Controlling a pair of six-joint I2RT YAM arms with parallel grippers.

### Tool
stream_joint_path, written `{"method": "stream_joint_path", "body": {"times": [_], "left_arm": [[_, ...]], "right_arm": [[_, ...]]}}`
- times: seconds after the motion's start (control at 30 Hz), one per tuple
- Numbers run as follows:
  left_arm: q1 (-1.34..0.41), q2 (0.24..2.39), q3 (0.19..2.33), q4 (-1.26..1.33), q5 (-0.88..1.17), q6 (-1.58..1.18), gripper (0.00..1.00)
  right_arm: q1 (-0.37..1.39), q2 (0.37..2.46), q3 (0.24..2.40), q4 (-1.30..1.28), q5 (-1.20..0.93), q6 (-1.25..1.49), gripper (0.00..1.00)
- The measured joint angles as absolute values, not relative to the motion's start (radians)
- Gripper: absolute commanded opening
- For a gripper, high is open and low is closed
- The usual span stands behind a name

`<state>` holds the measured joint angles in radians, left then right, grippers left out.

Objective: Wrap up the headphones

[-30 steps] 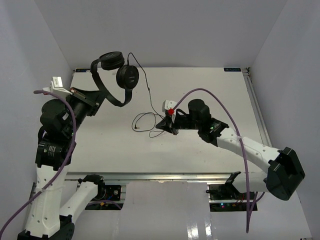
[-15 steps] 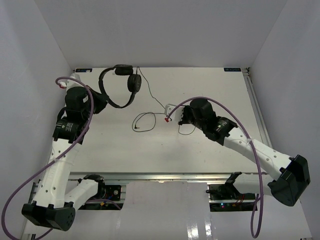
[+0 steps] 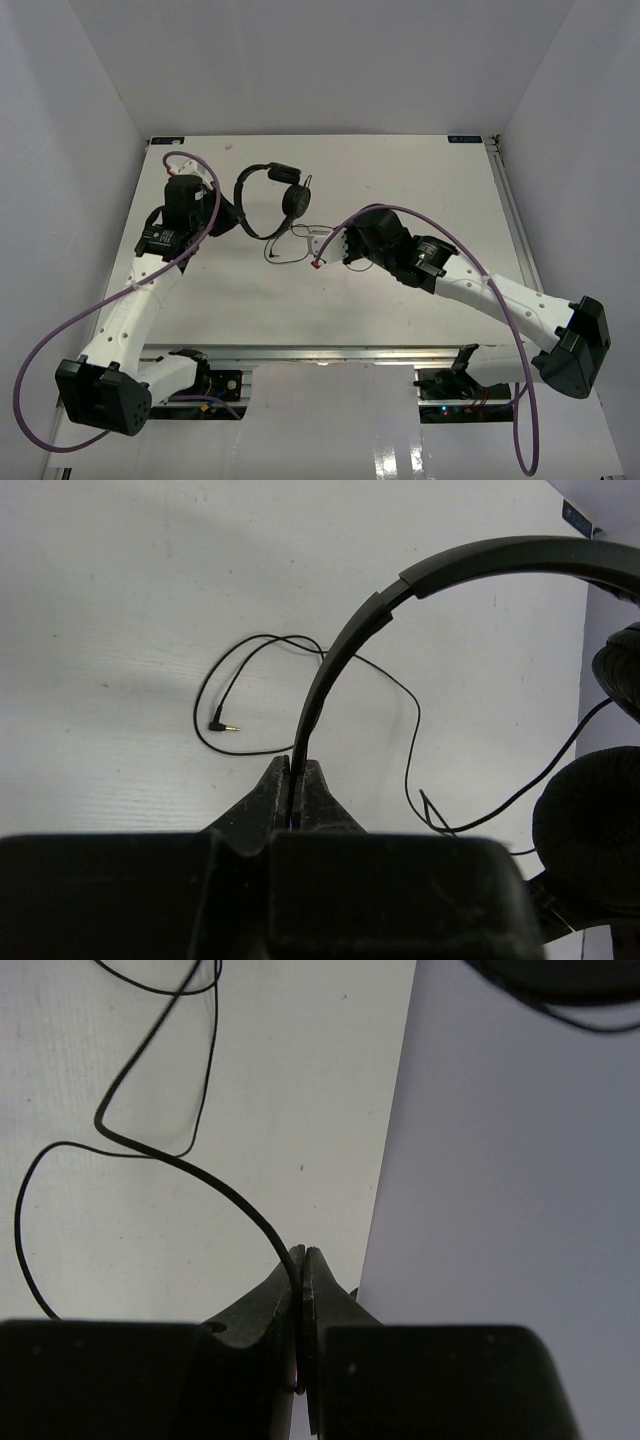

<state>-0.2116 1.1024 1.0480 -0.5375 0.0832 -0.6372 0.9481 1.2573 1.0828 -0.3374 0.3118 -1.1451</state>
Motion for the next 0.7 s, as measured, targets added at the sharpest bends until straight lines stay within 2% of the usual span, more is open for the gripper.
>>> {"method": "stream_joint_path", "body": {"times": [0.23,0.47,0.7], "left_arm": [[-0.300,1.202,1.006,-0.515,0.094,-0.605,0.00],[-0.331,1.257,0.950,-0.514,0.093,-0.573,0.00],[-0.389,1.307,0.948,-0.490,0.112,-0.534,0.00]], "right_arm": [[1.052,1.307,1.096,-0.328,0.367,-1.166,0.08],[1.054,1.306,1.197,-0.315,0.379,-1.158,0.08],[1.042,1.299,1.208,-0.320,0.354,-1.139,0.08]]}}
